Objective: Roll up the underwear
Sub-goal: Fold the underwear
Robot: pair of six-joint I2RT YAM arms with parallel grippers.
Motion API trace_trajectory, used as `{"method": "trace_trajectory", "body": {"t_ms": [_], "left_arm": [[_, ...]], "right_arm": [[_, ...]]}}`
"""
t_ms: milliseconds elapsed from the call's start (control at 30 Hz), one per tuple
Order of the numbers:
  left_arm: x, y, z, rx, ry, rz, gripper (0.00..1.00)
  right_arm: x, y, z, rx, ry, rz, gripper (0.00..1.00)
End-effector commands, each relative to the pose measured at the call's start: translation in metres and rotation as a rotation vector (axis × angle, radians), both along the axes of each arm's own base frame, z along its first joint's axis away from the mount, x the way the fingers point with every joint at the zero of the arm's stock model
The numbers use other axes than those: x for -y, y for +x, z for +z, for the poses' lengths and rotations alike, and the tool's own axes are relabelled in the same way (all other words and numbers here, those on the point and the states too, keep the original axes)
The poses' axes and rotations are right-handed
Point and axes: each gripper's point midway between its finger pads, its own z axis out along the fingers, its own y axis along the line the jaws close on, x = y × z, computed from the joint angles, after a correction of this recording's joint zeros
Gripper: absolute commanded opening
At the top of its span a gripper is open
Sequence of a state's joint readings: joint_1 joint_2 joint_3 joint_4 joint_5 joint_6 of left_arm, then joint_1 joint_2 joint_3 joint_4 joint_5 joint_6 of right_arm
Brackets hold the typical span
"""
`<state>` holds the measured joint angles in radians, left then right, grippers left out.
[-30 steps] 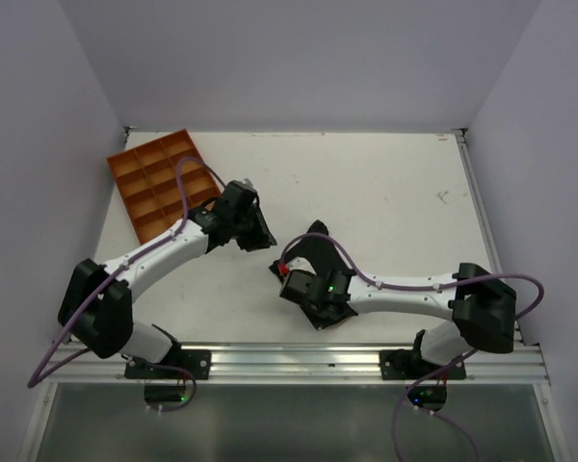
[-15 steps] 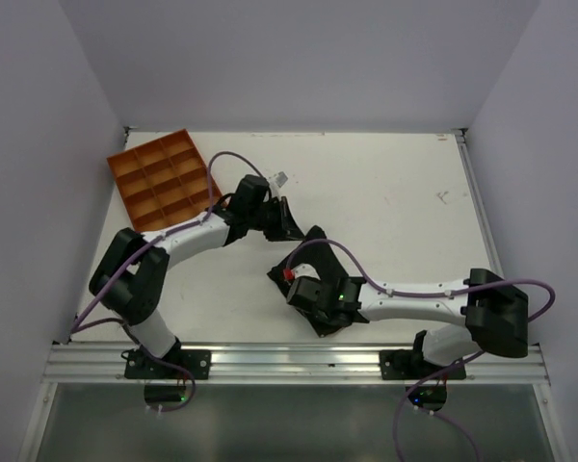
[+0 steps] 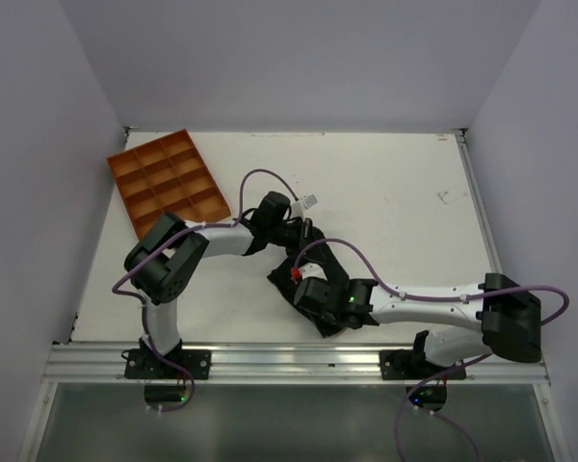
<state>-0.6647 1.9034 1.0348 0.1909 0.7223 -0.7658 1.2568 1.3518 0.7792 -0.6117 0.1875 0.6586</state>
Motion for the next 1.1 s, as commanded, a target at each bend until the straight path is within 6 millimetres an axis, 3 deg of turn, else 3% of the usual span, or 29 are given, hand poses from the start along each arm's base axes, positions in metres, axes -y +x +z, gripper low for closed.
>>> {"method": "trace_trajectory", "body": {"t_ms": [0, 167, 333, 533, 667, 867, 967, 1067], "left_arm": [[-0.005, 0.001, -0.010, 0.066, 0.018, 0.013, 0.00], [-0.022, 0.000, -0.039, 0.081, 0.165, 0.043, 0.00], [-0.037, 0.000, -0.053, 0.102, 0.303, 0.078, 0.00], [-0.068, -0.009, -0.067, 0.081, 0.445, 0.141, 0.00], [-0.101, -0.020, -0.076, 0.058, 0.554, 0.218, 0.00], [-0.138, -0.033, -0.065, 0.009, 0.655, 0.350, 0.00], [-0.136, -0.028, -0.043, 0.041, 0.617, 0.378, 0.00], [-0.113, -0.015, -0.007, 0.082, 0.493, 0.352, 0.00]], "right_arm": [[-0.003, 0.001, 0.006, 0.013, 0.033, -0.030, 0.00], [-0.004, 0.003, 0.014, 0.022, 0.052, -0.058, 0.00], [-0.005, 0.003, 0.015, 0.016, 0.053, -0.068, 0.00], [-0.020, -0.002, 0.004, -0.018, 0.102, -0.045, 0.00], [-0.030, -0.007, -0.003, -0.055, 0.100, -0.010, 0.00], [-0.061, -0.002, 0.010, -0.056, 0.136, 0.049, 0.00], [-0.070, 0.000, 0.019, -0.051, 0.163, 0.065, 0.00], [-0.072, 0.000, 0.021, -0.046, 0.175, 0.070, 0.00]]}}
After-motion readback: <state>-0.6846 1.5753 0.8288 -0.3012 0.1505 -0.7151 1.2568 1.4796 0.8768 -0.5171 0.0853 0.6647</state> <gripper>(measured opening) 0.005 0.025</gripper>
